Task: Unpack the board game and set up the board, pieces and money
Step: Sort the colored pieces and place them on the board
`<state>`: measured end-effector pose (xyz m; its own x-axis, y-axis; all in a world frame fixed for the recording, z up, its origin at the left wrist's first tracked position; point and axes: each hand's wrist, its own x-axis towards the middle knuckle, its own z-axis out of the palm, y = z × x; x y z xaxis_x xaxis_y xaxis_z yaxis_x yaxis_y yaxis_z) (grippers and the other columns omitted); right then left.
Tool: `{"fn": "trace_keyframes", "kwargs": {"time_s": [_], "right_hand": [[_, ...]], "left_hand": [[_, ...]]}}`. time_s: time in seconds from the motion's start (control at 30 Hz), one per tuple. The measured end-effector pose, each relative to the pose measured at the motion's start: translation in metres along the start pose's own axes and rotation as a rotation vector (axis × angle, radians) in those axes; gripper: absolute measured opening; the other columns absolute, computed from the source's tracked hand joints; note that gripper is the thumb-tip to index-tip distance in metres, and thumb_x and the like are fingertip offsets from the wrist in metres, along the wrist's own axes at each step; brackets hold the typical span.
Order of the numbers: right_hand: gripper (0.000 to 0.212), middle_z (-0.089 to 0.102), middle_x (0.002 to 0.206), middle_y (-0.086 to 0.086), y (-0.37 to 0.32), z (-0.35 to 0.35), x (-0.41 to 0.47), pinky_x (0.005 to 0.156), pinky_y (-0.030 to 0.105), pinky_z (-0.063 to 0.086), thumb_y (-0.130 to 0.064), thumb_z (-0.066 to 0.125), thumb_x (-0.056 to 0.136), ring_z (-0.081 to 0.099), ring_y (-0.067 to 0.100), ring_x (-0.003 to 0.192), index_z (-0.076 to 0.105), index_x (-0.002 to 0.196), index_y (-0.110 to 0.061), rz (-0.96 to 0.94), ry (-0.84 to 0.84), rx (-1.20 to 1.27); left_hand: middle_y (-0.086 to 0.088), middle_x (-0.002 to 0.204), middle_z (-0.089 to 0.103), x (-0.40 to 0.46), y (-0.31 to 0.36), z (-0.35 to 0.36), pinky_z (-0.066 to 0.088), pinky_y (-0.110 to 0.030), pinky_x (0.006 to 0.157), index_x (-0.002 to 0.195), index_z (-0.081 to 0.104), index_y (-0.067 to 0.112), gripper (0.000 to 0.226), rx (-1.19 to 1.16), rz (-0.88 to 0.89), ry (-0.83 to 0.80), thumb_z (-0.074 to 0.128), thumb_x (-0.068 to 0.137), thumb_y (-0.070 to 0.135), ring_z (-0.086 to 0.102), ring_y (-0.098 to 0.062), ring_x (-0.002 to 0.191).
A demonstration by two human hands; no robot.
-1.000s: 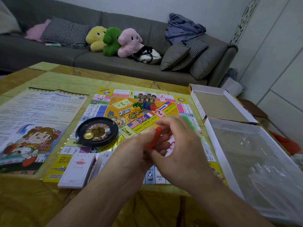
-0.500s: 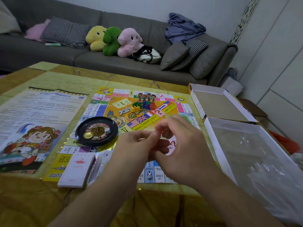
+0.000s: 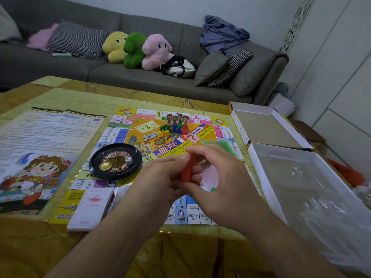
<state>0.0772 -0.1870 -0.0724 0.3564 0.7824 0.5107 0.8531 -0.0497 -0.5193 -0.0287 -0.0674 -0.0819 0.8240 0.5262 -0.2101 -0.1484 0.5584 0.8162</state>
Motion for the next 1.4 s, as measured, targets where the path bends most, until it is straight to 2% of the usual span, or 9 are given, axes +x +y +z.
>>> {"fn": "trace_keyframes", "kwargs": {"time_s": [0.13,0.37,0.53,0.67,0.8,0.97,1.1,1.27,1.4], "right_hand": [[0.049,0.063,0.112,-0.017,0.0,0.001,0.001,0.09,0.025,0.05,-0.025,0.089,0.077,0.059,0.006,0.108,0.068,0.122,-0.025,0.002,0.005,-0.031],[0.045,0.067,0.108,-0.007,0.005,0.0,0.0,0.083,0.036,0.054,-0.029,0.085,0.074,0.061,0.014,0.099,0.072,0.116,-0.017,-0.077,0.037,-0.204],[0.044,0.07,0.104,-0.005,0.004,0.001,-0.001,0.082,0.034,0.056,-0.026,0.084,0.074,0.064,0.015,0.095,0.074,0.115,-0.015,-0.079,0.112,-0.181],[0.058,0.068,0.117,-0.008,0.003,0.008,-0.001,0.092,0.026,0.053,-0.02,0.086,0.079,0.061,0.008,0.106,0.068,0.133,-0.018,-0.032,0.029,-0.118],[0.086,0.057,0.135,-0.023,0.007,0.014,0.004,0.1,0.014,0.045,-0.022,0.08,0.092,0.052,-0.007,0.117,0.032,0.161,-0.038,0.22,-0.183,-0.01],[0.066,0.055,0.141,-0.01,0.034,0.035,0.01,0.108,0.028,0.044,0.003,0.061,0.096,0.048,0.007,0.125,0.048,0.153,-0.028,0.348,-0.272,-0.221],[0.056,0.052,0.147,-0.009,0.048,0.062,0.021,0.115,0.04,0.041,-0.008,0.06,0.1,0.041,0.016,0.136,0.052,0.151,-0.028,0.313,-0.344,-0.223],[0.023,0.064,0.113,-0.003,0.046,0.078,0.026,0.093,0.037,0.054,-0.02,0.071,0.096,0.058,0.017,0.107,0.078,0.117,-0.026,0.277,-0.309,-0.251],[0.006,0.059,0.098,-0.005,0.05,0.079,0.023,0.081,0.034,0.052,-0.018,0.072,0.095,0.056,0.015,0.094,0.077,0.097,-0.021,0.251,-0.298,-0.263]], "left_hand": [[-0.019,0.092,0.076,-0.001,0.0,-0.004,0.059,-0.026,0.062,0.108,0.073,-0.004,0.022,0.065,0.022,-0.006,0.061,0.098,0.011,0.072,-0.023,0.075],[-0.018,0.092,0.079,-0.004,0.002,-0.003,0.063,-0.031,0.073,0.103,0.076,0.0,0.014,0.33,0.136,0.003,0.064,0.098,0.005,0.078,-0.028,0.084],[-0.016,0.091,0.079,-0.007,-0.001,0.001,0.062,-0.03,0.073,0.101,0.078,0.002,0.015,0.323,0.174,0.025,0.065,0.098,0.008,0.078,-0.027,0.083],[-0.019,0.094,0.078,-0.003,0.003,-0.003,0.06,-0.034,0.072,0.099,0.076,-0.001,0.017,0.216,0.072,0.044,0.063,0.099,0.01,0.075,-0.027,0.081],[-0.017,0.088,0.076,0.009,0.012,-0.018,0.062,-0.038,0.071,0.105,0.07,-0.002,0.015,0.158,0.043,0.247,0.061,0.102,0.009,0.074,-0.025,0.075],[-0.016,0.09,0.069,0.024,0.026,-0.032,0.057,-0.032,0.065,0.124,0.063,0.0,0.021,0.079,-0.082,0.433,0.051,0.107,0.005,0.064,-0.022,0.071],[-0.011,0.083,0.065,0.031,0.025,-0.034,0.048,-0.024,0.049,0.128,0.06,-0.003,0.027,0.074,-0.156,0.429,0.056,0.103,0.006,0.056,-0.017,0.063],[-0.008,0.077,0.064,0.035,0.021,-0.041,0.04,-0.024,0.048,0.121,0.064,-0.003,0.026,0.102,-0.15,0.412,0.058,0.099,0.01,0.052,-0.014,0.057],[-0.006,0.073,0.059,0.037,0.019,-0.041,0.036,-0.022,0.043,0.125,0.061,-0.005,0.031,0.149,-0.166,0.387,0.058,0.098,0.009,0.047,-0.014,0.054]]}}
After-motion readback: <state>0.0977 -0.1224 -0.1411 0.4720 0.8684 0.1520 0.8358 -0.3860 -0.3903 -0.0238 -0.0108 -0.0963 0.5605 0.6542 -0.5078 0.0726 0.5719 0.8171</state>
